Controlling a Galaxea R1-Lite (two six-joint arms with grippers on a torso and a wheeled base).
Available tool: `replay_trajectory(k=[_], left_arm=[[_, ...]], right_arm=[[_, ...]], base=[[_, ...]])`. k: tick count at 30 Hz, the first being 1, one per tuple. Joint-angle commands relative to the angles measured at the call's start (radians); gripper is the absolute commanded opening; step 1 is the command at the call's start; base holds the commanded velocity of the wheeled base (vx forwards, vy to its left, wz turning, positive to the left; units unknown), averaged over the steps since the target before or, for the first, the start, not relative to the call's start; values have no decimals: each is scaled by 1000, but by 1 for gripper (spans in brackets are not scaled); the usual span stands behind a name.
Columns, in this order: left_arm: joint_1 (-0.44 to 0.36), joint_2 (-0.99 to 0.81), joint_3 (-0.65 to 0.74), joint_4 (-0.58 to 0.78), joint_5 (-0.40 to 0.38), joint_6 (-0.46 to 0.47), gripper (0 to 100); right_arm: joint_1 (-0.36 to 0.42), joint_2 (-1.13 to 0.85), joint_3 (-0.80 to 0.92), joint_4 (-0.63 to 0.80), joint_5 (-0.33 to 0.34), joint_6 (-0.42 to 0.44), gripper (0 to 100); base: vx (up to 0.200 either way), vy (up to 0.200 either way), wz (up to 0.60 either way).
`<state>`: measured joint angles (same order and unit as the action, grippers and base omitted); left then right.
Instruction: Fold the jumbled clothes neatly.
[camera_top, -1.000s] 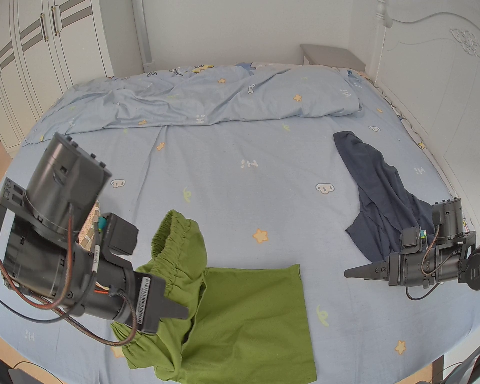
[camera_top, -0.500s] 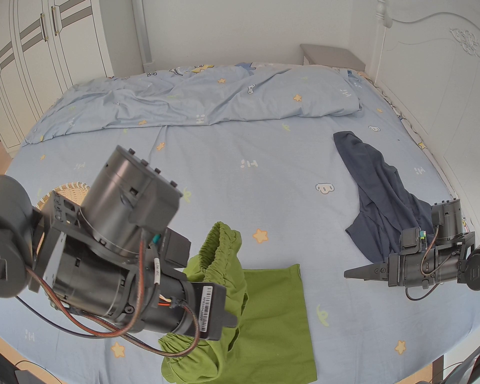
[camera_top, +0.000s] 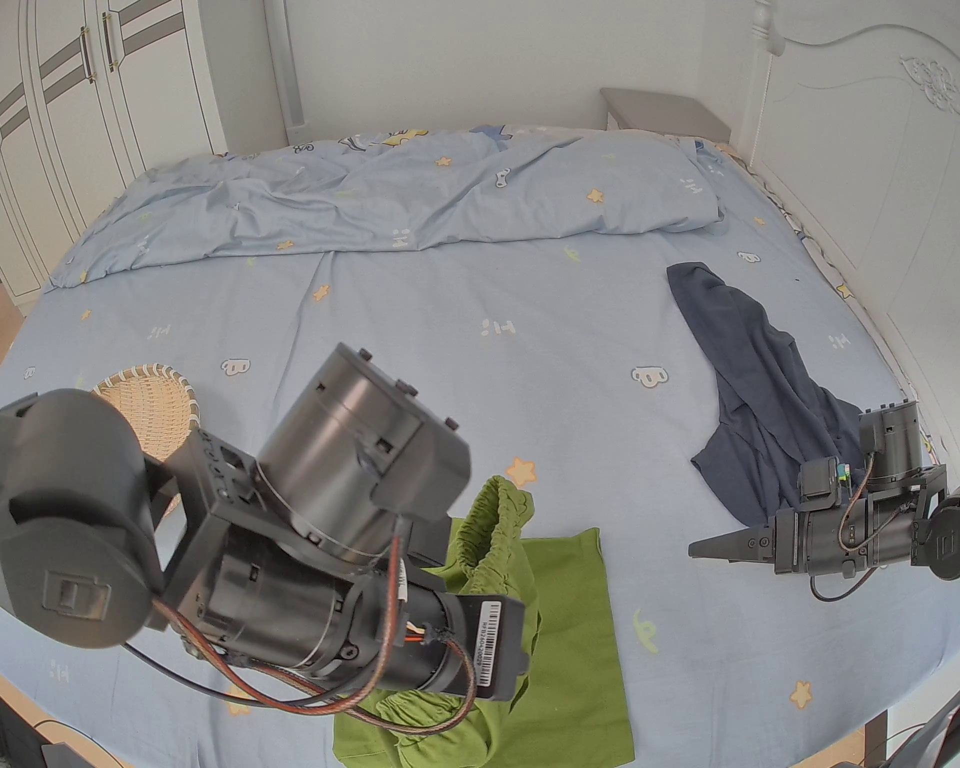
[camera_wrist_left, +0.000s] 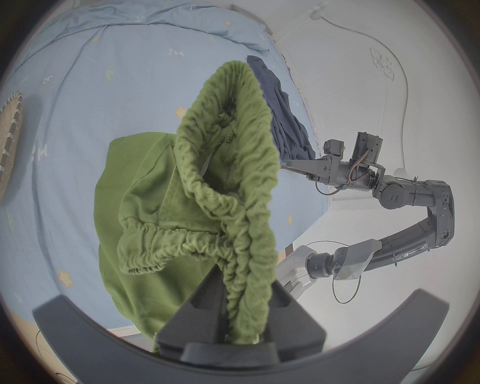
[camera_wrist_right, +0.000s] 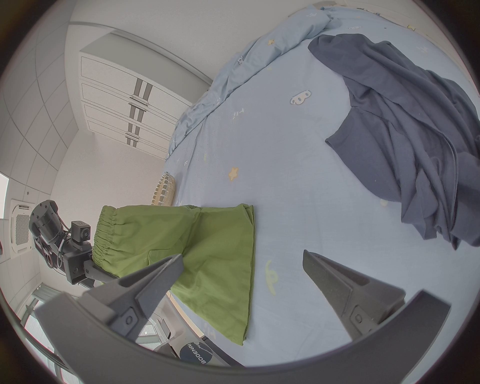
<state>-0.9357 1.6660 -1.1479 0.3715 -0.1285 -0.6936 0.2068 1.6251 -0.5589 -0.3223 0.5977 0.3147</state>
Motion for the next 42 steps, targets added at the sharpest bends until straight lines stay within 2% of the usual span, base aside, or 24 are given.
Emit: replay_trajectory(k=[1, 3, 4, 9, 14, 16, 17, 19, 21, 22, 24, 26, 27, 28, 31, 32, 33, 35, 38, 42], left_arm=[[-3, 38, 10, -45, 0, -10, 0], [-9, 52, 16, -75, 0, -21, 0], [-11, 57, 19, -85, 0, -23, 100], [-14, 77, 33, -146, -3, -32, 100], [-25, 118, 79, -309, -5, -109, 100], [-25, 118, 83, -319, -5, -113, 100], [-15, 113, 129, -411, -14, -138, 100], [6, 106, 172, -468, -20, -139, 100], [78, 81, 229, -513, -46, -129, 100], [89, 77, 237, -517, -52, -126, 100], [201, 35, 304, -542, -152, -92, 100], [344, 8, 367, -543, -255, 17, 100], [354, 6, 372, -543, -263, 26, 100], [477, -6, 428, -536, -370, 144, 100], [647, -2, 513, -542, -520, 301, 100], [652, 0, 516, -542, -525, 309, 100], [707, 32, 543, -542, -559, 393, 100], [739, 89, 550, -540, -562, 457, 100], [767, 121, 553, -539, -569, 493, 100], [761, 195, 556, -543, -574, 494, 100]], right_arm=[[0, 7, 1, 0, 1, 0, 100], [0, 7, 1, 0, 1, 0, 100], [0, 7, 1, 0, 1, 0, 100], [-3, 9, 1, 0, 1, 0, 100], [-15, 9, -1, 0, 1, -2, 100], [-15, 9, -1, 0, 1, -2, 100], [-18, 9, -3, 0, 1, -2, 100], [-18, 9, -3, -1, 1, -2, 100], [-20, 9, -3, -1, 1, -2, 100], [-20, 7, -1, -1, 1, -2, 100], [-17, 4, -1, 0, 2, -2, 100], [-15, -5, -1, 0, 4, 0, 100], [-15, -7, -1, 0, 4, 0, 100], [-7, -19, 1, 3, 4, 0, 100], [-1, -64, 2, 8, 5, 1, 100], [-1, -65, 2, 8, 5, 1, 100], [2, -74, 8, 8, 5, 3, 100], [9, -80, 11, 8, 5, 3, 100], [16, -82, 13, 6, 5, 1, 100], [16, -82, 13, 6, 5, 1, 100]], base=[[0, 0, 0], [0, 0, 0], [0, 0, 0], [0, 0, 0], [0, 0, 0], [0, 0, 0], [0, 0, 0], [0, 0, 0], [0, 0, 0], [0, 0, 0], [0, 0, 0], [0, 0, 0], [0, 0, 0], [0, 0, 0], [0, 0, 0], [0, 0, 0], [0, 0, 0], [0, 0, 0], [0, 0, 0], [0, 0, 0]])
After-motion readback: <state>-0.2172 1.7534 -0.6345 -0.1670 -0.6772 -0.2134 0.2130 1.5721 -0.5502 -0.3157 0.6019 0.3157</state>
